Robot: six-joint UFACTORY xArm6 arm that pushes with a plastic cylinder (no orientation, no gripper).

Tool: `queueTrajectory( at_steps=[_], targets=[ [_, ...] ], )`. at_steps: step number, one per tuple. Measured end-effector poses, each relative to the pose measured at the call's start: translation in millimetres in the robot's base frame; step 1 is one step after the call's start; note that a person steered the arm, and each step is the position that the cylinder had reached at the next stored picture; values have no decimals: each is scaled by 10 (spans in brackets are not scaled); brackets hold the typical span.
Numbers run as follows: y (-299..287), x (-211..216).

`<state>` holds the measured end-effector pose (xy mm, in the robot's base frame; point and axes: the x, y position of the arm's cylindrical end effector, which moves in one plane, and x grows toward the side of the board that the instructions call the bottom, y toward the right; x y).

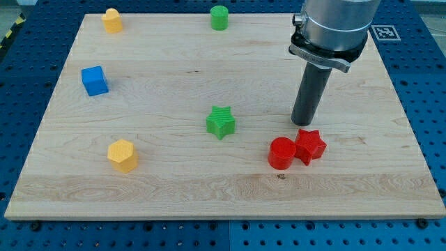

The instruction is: Push the green star slightly to the left

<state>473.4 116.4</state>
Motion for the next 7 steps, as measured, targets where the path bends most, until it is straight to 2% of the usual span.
queueTrajectory(
  at_steps=[1,4,7],
  targets=[
    [-323,2],
    [-768,2],
    [-820,72]
  ],
)
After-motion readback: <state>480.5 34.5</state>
